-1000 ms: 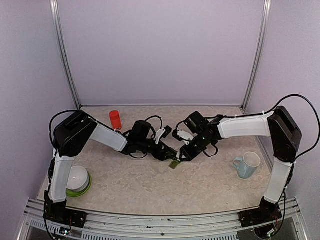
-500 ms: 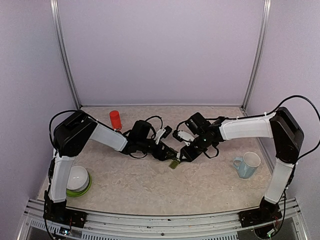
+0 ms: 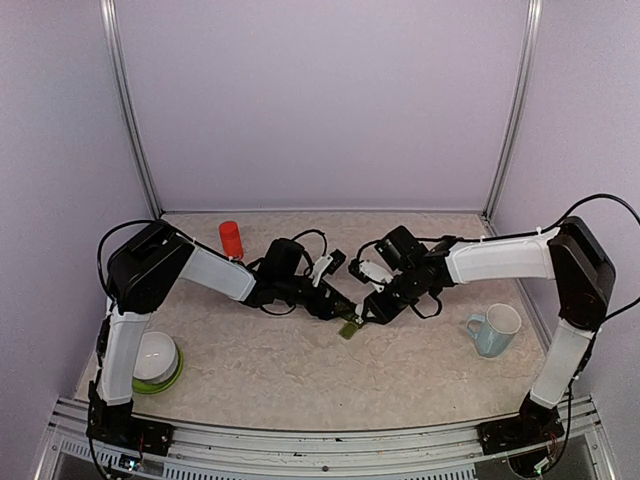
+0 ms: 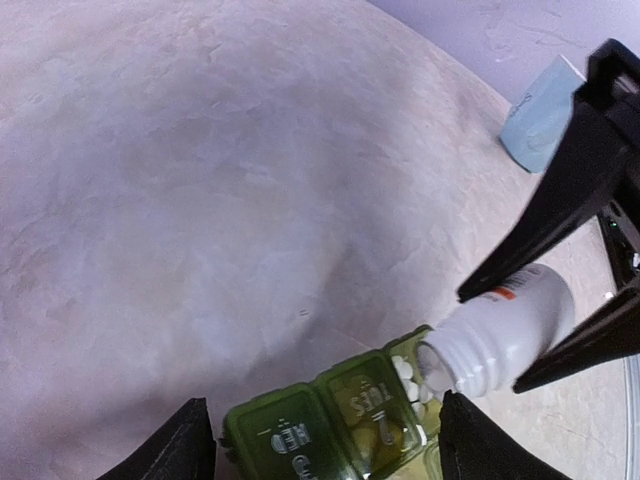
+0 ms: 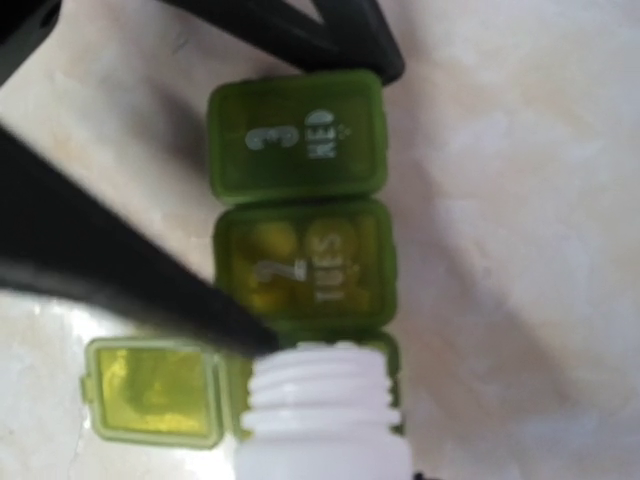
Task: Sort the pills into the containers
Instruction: Pour the pill into the compartment of the pill container.
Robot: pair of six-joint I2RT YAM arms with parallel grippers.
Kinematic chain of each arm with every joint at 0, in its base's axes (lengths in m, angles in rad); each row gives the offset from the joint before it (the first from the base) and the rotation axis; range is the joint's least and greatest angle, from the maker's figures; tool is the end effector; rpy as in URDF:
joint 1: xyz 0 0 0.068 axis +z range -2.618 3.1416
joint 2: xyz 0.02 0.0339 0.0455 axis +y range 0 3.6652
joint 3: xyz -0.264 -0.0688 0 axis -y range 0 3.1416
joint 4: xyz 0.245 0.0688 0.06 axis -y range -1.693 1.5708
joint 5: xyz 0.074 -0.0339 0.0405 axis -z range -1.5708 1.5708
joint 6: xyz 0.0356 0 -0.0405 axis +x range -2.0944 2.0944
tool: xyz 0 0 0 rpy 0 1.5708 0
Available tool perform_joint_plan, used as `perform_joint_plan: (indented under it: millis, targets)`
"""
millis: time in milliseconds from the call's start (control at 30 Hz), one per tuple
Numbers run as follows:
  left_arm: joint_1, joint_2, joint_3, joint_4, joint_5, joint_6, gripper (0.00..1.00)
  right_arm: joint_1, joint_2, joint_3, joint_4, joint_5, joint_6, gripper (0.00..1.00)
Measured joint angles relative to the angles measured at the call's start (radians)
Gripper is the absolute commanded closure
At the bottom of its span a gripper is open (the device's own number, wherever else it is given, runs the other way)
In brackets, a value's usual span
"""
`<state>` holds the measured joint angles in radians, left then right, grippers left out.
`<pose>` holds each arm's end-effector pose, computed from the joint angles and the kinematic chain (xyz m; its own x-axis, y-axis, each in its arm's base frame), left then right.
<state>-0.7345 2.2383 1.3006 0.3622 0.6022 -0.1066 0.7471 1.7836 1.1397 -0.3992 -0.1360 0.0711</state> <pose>0.3304 -0.3256 0.1026 -0.4979 0.3315 -0.8014 0.8569 0.3303 -0.3958 0.2628 0.2500 0.1780 -0.6836 -0.5373 -0.4939 -0.6765 0.7205 0.1526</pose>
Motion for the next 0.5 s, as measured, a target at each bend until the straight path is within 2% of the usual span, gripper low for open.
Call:
perform_joint_plan:
  millis: [500]
  targets:
    - [0.007, 0.0, 0.0, -0.024, -0.031, 0.003, 0.26, 0.026, -0.069, -0.051, 0.072, -0.036, -0.003, 1.0]
